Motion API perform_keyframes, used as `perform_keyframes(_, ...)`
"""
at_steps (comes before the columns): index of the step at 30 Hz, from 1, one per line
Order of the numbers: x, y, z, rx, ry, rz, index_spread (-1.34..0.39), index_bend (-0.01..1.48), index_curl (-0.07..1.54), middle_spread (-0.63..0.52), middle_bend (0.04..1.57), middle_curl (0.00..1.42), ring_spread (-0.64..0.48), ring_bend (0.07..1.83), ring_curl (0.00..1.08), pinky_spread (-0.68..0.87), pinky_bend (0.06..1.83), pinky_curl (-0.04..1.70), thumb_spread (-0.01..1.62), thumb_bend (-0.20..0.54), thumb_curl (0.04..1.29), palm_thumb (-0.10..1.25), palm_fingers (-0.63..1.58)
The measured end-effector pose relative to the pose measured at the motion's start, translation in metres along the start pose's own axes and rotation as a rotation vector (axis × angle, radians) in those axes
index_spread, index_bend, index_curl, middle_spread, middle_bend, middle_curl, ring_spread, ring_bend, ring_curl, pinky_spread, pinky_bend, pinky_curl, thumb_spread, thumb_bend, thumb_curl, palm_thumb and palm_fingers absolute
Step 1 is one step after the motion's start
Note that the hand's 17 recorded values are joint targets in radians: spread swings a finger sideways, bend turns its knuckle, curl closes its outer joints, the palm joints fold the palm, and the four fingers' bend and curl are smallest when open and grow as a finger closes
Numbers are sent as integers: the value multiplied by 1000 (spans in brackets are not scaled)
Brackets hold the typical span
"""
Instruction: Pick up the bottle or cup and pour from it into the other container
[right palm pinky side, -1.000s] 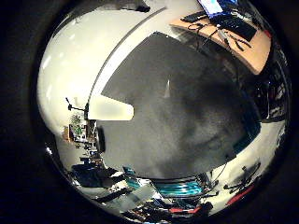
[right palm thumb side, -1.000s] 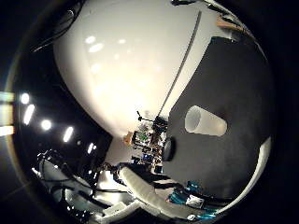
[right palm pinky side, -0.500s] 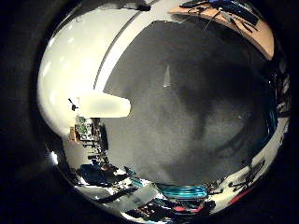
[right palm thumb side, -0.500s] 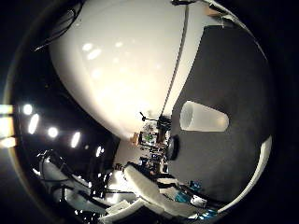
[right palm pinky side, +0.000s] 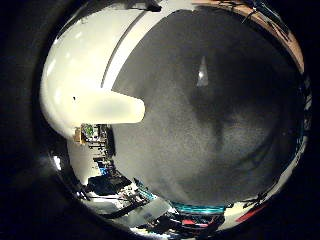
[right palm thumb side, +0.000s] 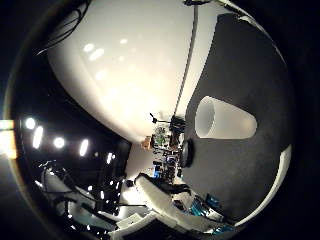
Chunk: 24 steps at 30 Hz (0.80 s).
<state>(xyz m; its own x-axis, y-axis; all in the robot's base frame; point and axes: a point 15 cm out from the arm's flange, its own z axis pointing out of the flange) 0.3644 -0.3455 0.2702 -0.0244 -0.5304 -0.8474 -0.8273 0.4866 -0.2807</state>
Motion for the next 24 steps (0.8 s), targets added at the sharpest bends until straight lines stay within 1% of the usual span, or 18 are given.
perform_keyframes(11, 9, 3, 29, -30, -29, 18, -236, 143, 231, 203, 271, 331, 218, 534, 240, 490, 826, 242, 931, -31, 288, 335, 0)
perform_keyframes(15, 15, 8, 34, -34, -40, 4, -236, 142, 230, 199, 274, 332, 217, 534, 242, 488, 823, 240, 931, -31, 288, 335, 3)
perform_keyframes(24, 14, 20, 71, -83, -68, 10, -236, 143, 228, 193, 276, 331, 217, 533, 245, 486, 813, 243, 931, -30, 289, 334, 2)
